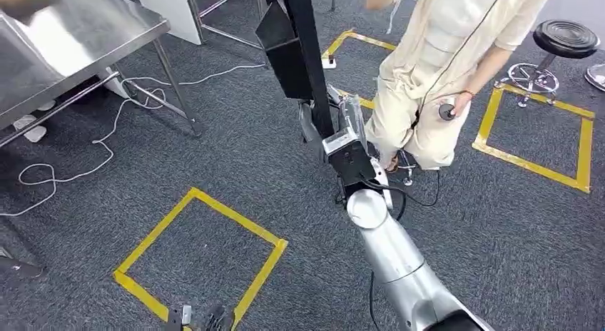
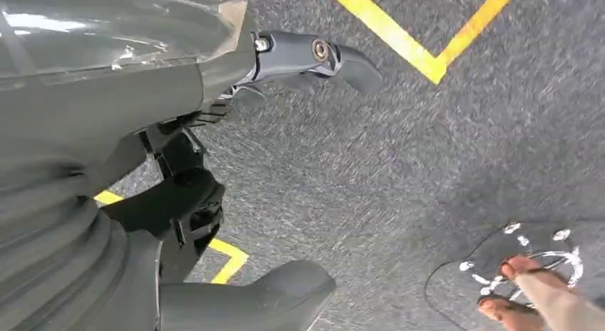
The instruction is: Take the parts from the cabinet and place them on the table.
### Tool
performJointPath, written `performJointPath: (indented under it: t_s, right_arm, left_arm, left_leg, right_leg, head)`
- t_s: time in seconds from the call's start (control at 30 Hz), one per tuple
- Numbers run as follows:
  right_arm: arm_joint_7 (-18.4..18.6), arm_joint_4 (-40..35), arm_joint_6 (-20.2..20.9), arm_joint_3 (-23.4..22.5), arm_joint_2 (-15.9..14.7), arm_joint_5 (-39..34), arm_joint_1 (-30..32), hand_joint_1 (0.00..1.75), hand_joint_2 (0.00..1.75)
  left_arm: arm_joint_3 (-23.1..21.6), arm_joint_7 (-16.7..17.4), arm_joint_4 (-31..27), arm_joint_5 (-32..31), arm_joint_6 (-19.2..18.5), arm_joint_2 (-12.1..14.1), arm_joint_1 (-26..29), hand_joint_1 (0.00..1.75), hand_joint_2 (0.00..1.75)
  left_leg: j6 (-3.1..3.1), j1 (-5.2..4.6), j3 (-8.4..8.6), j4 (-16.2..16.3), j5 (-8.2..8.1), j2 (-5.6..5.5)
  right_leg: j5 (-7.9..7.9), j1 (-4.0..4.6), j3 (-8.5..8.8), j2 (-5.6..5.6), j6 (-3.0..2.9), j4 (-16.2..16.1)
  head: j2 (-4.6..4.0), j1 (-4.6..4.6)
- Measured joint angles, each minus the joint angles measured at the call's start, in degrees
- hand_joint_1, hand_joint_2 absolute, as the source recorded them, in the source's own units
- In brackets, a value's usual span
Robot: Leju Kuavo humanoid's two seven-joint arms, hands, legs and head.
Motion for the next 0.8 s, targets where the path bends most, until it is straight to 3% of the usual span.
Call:
performJointPath:
  t_s: [0.03, 0.07, 0.13, 0.17, 0.2, 0.23, 0.3, 0.33, 0.4, 0.47, 0.5, 0.53, 0.57, 0.6, 0.67, 0.7, 0.73, 0.77, 0.8]
  right_arm:
    - [-0.11, 0.02, 0.00, 0.00, -0.02, 0.11, -0.10, 1.75, 1.75]
    - [-0.13, 0.07, 0.00, 0.00, -0.09, 0.11, -0.05, 1.75, 1.75]
    - [-0.13, 0.22, 0.00, 0.04, -0.17, 0.11, 0.24, 1.75, 1.75]
    - [-0.13, 0.33, 0.00, 0.11, -0.35, 0.11, 0.46, 1.75, 1.75]
    - [-0.13, 0.46, 0.00, 0.11, -0.46, 0.13, 0.64, 1.75, 1.75]
    - [-0.13, 0.46, 0.00, 0.15, -0.50, 0.15, 0.69, 1.75, 1.75]
    - [-0.13, 0.46, 0.00, 0.26, -0.50, 0.39, 0.57, 1.75, 1.75]
    - [-0.13, 0.50, 0.00, 0.28, -0.57, 0.61, 0.63, 1.75, 1.75]
    - [-0.07, 0.55, -0.13, 0.55, -0.63, 1.02, 0.77, 1.75, 1.75]
    - [0.09, 0.41, -0.41, 0.65, -0.53, 1.57, 1.21, 1.75, 1.75]
    - [0.17, 0.24, -0.44, 0.74, -0.33, 1.75, 1.28, 1.75, 1.75]
    - [0.26, -0.05, -0.46, 0.74, -0.24, 1.95, 1.36, 1.75, 1.75]
    - [0.33, -0.31, -0.48, 0.74, -0.13, 2.05, 1.42, 1.75, 1.75]
    - [0.37, -0.42, -0.48, 0.72, -0.15, 2.23, 1.43, 1.75, 1.75]
    - [0.63, -0.53, -0.48, 0.72, -0.15, 2.38, 1.73, 1.75, 1.75]
    - [0.77, -0.52, -0.48, 0.72, -0.13, 2.38, 1.85, 1.75, 1.75]
    - [0.92, -0.55, -0.48, 0.72, -0.13, 2.40, 2.06, 1.75, 1.75]
    - [0.98, -0.55, -0.46, 0.72, -0.13, 2.40, 2.08, 1.75, 1.75]
    - [0.98, -0.63, -0.46, 0.72, -0.07, 2.40, 2.07, 1.75, 1.75]
  left_arm:
    - [0.04, 0.00, 0.00, 0.00, 0.00, -0.02, -0.19, 0.00, 1.75]
    - [0.07, -0.02, 0.00, 0.00, 0.00, -0.02, -0.29, 0.00, 1.75]
    - [0.09, -0.04, 0.00, 0.00, 0.00, -0.07, -0.27, 0.00, 1.75]
    - [0.13, -0.04, 0.00, 0.02, 0.02, -0.07, -0.20, 0.00, 1.75]
    - [0.17, -0.06, 0.02, 0.04, 0.04, -0.04, -0.13, 0.00, 1.75]
    - [0.17, -0.09, 0.02, 0.09, 0.04, -0.04, -0.09, 0.00, 1.75]
    - [0.20, -0.17, 0.04, 0.09, 0.02, -0.07, -0.09, 0.00, 1.75]
    - [0.22, -0.26, 0.04, 0.11, 0.02, 0.02, -0.07, 0.00, 1.75]
    - [0.24, -0.41, 0.04, 0.20, -0.02, 0.00, 0.02, 0.00, 1.75]
    - [0.24, -0.57, 0.09, 0.24, -0.07, 0.04, 0.50, 0.00, 1.75]
    - [0.24, -0.61, 0.11, 0.24, -0.11, 0.13, 0.70, 0.00, 1.75]
    - [0.24, -0.65, 0.09, 0.24, -0.15, 0.04, 0.79, 0.00, 1.75]
    - [0.24, -0.68, 0.09, 0.24, -0.22, 0.04, 0.74, 0.00, 1.75]
    - [0.24, -0.72, 0.09, 0.24, -0.24, 0.07, 0.71, 0.00, 1.75]
    - [0.24, -0.72, 0.11, 0.26, -0.37, 0.02, 0.88, 0.00, 1.75]
    - [0.24, -0.72, 0.11, 0.26, -0.39, 0.04, 0.95, 0.00, 1.75]
    - [0.26, -0.74, 0.11, 0.31, -0.39, 0.04, 1.05, 0.00, 1.75]
    - [0.26, -0.74, 0.11, 0.35, -0.39, 0.04, 1.05, 0.00, 1.75]
    - [0.24, -0.76, 0.11, 0.37, -0.39, 0.04, 1.04, 0.00, 1.75]
  left_leg:
    - [0.46, 0.17, 0.23, -0.08, 0.30, -0.39]
    - [0.45, 0.24, 0.24, -0.07, 0.28, -0.88]
    - [0.45, 0.26, 0.21, -0.05, 0.25, -1.82]
    - [0.41, 0.26, 0.12, 0.04, 0.22, -2.52]
    - [0.32, 0.29, 0.09, 0.13, 0.15, -3.30]
    - [0.11, 0.39, 0.08, 0.38, 0.01, -4.08]
    - [-0.76, 0.81, 0.03, 1.45, -0.68, -5.50]
    - [-1.34, 0.90, -0.34, 2.20, -1.18, -5.96]
    - [-1.81, 0.53, -1.41, 2.89, -1.41, -6.69]
    - [-2.12, 0.87, -1.57, 2.77, -1.23, -7.25]
    - [-2.31, 1.04, -1.79, 3.13, -1.56, -6.97]
    - [-2.74, 0.73, -2.27, 4.50, -2.45, -4.17]
    - [-3.13, 0.86, -3.78, 7.55, -4.21, -2.38]
    - [-3.36, 1.08, -6.00, 11.98, -6.33, -1.44]
    - [-3.58, 1.27, -10.81, 20.70, -9.32, -0.93]
    - [-3.55, 1.31, -11.48, 21.60, -9.18, -0.93]
    - [-3.41, 1.32, -10.92, 19.72, -7.26, -0.91]
    - [-3.20, 1.31, -9.41, 16.61, -5.37, -0.87]
    - [-2.78, 1.23, -6.88, 11.73, -2.96, -0.44]
  right_leg:
    - [-1.54, -0.06, -1.33, 1.72, -0.39, 3.43]
    - [-2.69, -0.12, -2.95, 2.44, -0.51, 6.61]
    - [-4.59, -0.36, -6.24, 2.98, -0.47, 12.29]
    - [-5.14, -0.49, -8.02, 3.07, -0.13, 14.95]
    - [-4.50, -0.62, -8.42, 3.07, 0.41, 14.79]
    - [-2.72, -0.86, -7.33, 3.07, 1.22, 11.76]
    - [2.16, -1.57, -2.44, 3.83, 2.88, 1.08]
    - [2.42, -1.88, -1.46, 5.60, 2.90, -1.14]
    - [2.52, -1.52, -1.35, 5.56, 1.51, -1.03]
    - [2.50, -1.16, -1.57, 5.04, 0.81, -0.98]
    - [2.61, -1.86, -1.41, 4.51, 0.41, -1.22]
    - [2.53, -1.68, -1.21, 4.23, 0.19, -1.21]
    - [2.41, -1.53, -1.12, 3.74, -0.28, -1.21]
    - [2.29, -1.39, -1.04, 3.23, -0.44, -1.20]
    - [2.04, -1.21, -0.97, 2.02, -0.78, -1.19]
    - [1.99, -1.19, -0.91, 1.71, -0.82, -1.19]
    - [1.83, -1.12, -0.72, 0.96, -0.99, -1.19]
    - [1.66, -1.03, -0.55, 0.56, -0.97, -1.20]
    - [1.56, -0.96, -0.29, 0.11, -0.96, -1.22]
  head:
    - [0.02, -0.09]
    - [0.02, 0.11]
    - [0.02, 0.09]
    - [0.02, 0.09]
    - [0.02, 0.11]
    - [0.02, 0.09]
    - [0.02, 0.11]
    - [0.02, 0.13]
    - [0.02, 0.24]
    - [0.02, 0.26]
    - [0.02, 0.22]
    - [0.02, 0.11]
    - [0.02, -0.13]
    - [0.02, -0.15]
    - [0.02, -0.15]
    - [0.02, -0.15]
    - [0.02, -0.15]
    - [0.02, -0.15]
    - [0.02, -0.15]
